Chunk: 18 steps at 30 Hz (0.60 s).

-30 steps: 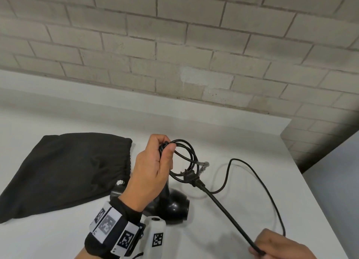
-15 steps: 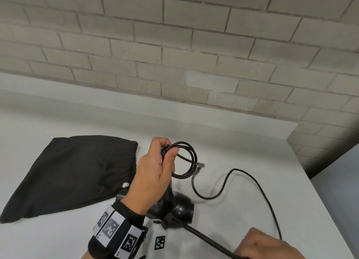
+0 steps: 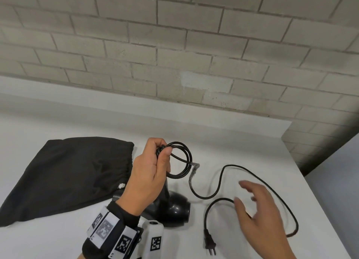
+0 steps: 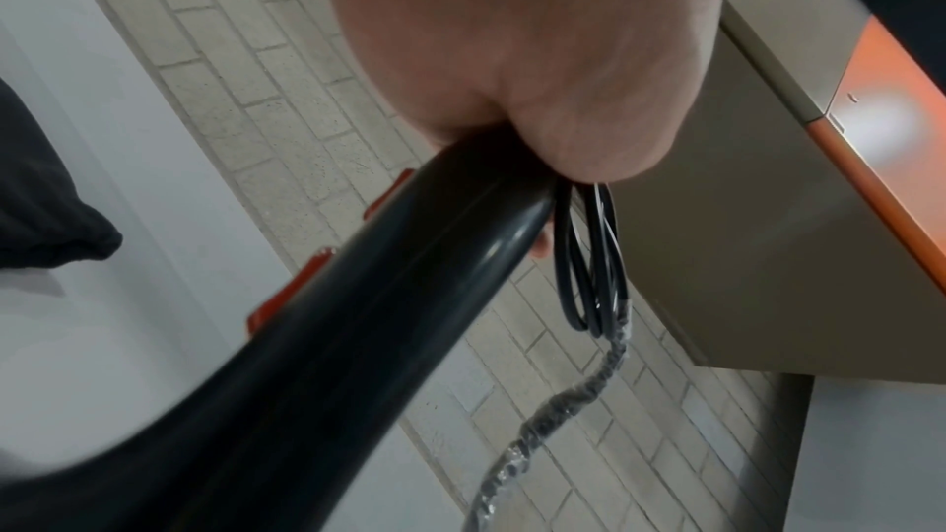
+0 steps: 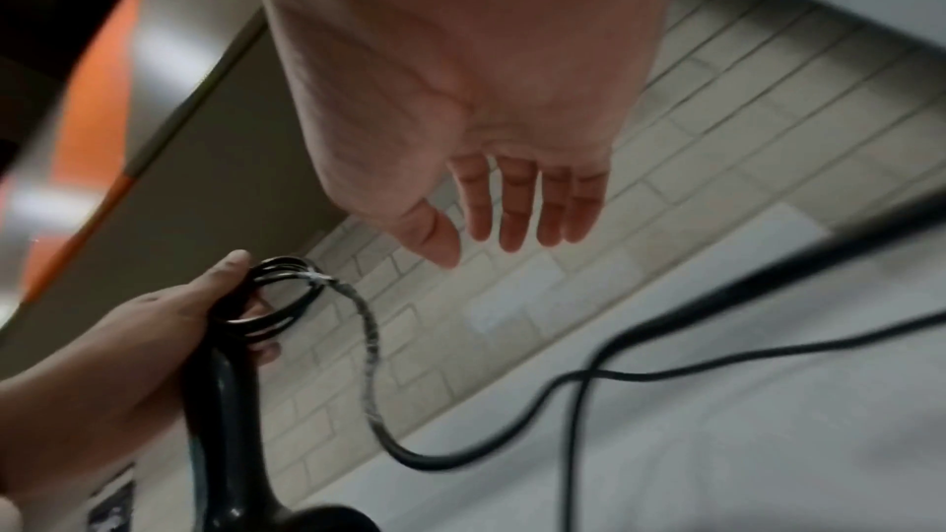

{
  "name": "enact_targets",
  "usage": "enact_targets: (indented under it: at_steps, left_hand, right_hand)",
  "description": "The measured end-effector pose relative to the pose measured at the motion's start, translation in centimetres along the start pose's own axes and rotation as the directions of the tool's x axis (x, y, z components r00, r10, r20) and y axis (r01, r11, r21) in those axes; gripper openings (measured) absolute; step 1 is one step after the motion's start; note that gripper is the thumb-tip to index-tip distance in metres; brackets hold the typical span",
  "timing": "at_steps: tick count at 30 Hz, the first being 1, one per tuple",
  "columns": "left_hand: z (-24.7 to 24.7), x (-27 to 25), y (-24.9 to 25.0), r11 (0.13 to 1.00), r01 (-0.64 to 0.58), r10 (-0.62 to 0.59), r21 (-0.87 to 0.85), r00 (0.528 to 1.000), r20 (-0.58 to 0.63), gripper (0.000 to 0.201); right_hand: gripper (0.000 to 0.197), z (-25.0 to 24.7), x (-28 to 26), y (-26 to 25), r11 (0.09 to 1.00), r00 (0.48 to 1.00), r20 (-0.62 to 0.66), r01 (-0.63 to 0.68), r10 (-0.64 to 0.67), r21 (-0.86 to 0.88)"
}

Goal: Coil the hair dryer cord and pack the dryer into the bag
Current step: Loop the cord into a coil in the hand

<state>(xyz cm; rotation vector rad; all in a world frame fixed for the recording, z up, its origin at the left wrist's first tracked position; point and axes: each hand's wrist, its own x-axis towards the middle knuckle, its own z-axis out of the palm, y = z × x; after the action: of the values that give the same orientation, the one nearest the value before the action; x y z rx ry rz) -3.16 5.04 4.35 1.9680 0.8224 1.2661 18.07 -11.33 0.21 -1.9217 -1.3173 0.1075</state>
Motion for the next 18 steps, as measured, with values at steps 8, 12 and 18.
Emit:
enact_targets:
  at_steps: [8,12,18]
  left_hand:
    - [-0.3,-0.2,0.2,1.0,0.001,-0.001,0.012,1.0,0.001,0.026]
    - [-0.3,-0.2,0.0,1.0,0.01,-0.009,0.015,1.0,-0.02,0.027]
    - [-0.4,0.0,-0.1,1.0,-0.012,0.012,0.01,1.0,0.012,0.036]
  right_hand:
    - [0.02,2.1,4.4,-7.3,0.953,0.921,0.283,0.209,-0.267,0.218]
    - [0.007,-0.6,4.6,-9.2,0.911,0.927,0.202,0.236,-0.315,0.337]
    - [0.012,-2.1,5.0,-11.8,0.882,0.881,0.178,0.385,-0.439,0.271]
